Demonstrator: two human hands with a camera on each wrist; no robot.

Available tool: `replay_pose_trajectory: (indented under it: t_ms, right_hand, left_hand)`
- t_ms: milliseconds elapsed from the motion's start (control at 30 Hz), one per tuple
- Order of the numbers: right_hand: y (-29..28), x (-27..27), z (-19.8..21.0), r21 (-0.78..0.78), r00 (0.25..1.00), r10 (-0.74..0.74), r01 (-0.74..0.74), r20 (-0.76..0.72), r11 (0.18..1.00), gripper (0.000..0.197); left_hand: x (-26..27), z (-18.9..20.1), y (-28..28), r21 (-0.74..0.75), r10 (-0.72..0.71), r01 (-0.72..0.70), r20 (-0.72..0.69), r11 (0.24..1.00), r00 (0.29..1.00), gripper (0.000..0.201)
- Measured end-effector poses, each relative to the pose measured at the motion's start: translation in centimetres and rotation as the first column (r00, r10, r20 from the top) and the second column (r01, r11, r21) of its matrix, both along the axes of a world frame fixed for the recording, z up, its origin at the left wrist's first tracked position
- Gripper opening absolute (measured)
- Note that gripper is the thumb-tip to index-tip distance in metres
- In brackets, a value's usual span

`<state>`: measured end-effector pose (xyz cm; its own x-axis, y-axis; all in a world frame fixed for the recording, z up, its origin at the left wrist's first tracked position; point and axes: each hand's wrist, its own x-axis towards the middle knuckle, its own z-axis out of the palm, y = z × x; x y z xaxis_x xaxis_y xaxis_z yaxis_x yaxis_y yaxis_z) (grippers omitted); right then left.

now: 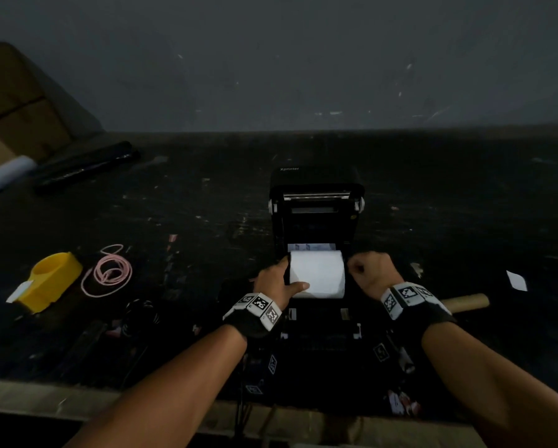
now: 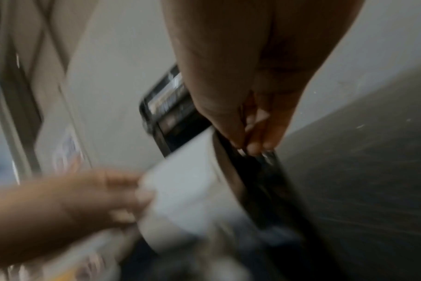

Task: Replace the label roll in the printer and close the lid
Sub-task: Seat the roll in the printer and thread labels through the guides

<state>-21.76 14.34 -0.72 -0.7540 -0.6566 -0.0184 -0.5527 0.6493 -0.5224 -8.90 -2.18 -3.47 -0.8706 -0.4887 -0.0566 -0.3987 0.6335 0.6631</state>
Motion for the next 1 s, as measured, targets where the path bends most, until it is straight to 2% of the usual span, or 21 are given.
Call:
replay_pose_trajectory:
  t_ms: [67,100,167,267,367,433,533,767,1000]
  right_hand:
    - [0.4,0.3,0.5,-0.134,0.993,-0.049,0.064,0.108,0.989,0.013]
    - [0.5,0.5,0.7,-0.151,0.983,-0.042,0.070,0.181,0.986,0.010]
    - [0.5,0.8,0.8,-0.031,0.974,-0.007,0.014,0.227,0.999,0.021]
    - [0.2,1.4,0.3,0.095,0.987,-0.036,0.021,0.159,0.995,0.028]
    - [0.2,2.1,-0.4,0.074,0.993,-0.066,0.059,0.093,0.995,0.027]
    - [0.3,2.5,-0.6,-0.008,0.990,-0.093,0.094,0.105,0.996,0.024]
    - [0.5,2.9,-0.5,-0.083,0.983,-0.132,0.143,0.130,0.986,0.022]
    - [0.2,2.9,-0.7,-0.062,0.964,-0.180,0.195,0.196,0.979,0.023]
    - [0.0,2.8,-0.9,-0.020,0.958,-0.203,0.211,0.202,0.977,0.023]
  left_hand:
    - [-0.1,0.0,-0.1,0.002,0.011,-0.011,-0.008,1.000,1.000,0.070]
    - [-0.1,-0.1,-0.1,-0.003,0.014,-0.014,-0.007,1.000,1.000,0.070]
    - [-0.3,-0.2,-0.1,-0.029,0.023,-0.023,0.007,0.999,1.000,0.070]
    - [-0.3,-0.2,0.1,-0.085,0.058,-0.053,0.057,0.995,0.997,0.073]
    - [-0.2,-0.1,0.3,-0.157,0.101,-0.086,0.094,0.984,0.990,0.073]
    - [-0.1,0.0,0.3,-0.177,0.112,-0.091,0.112,0.980,0.987,0.074]
    - [0.1,0.2,0.5,-0.152,0.106,-0.086,0.134,0.985,0.985,0.075]
    - [0.2,0.8,1.1,0.002,0.066,-0.067,0.098,0.998,0.993,0.074]
    - [0.3,1.4,1.4,-0.020,0.083,-0.081,0.124,0.997,0.989,0.069]
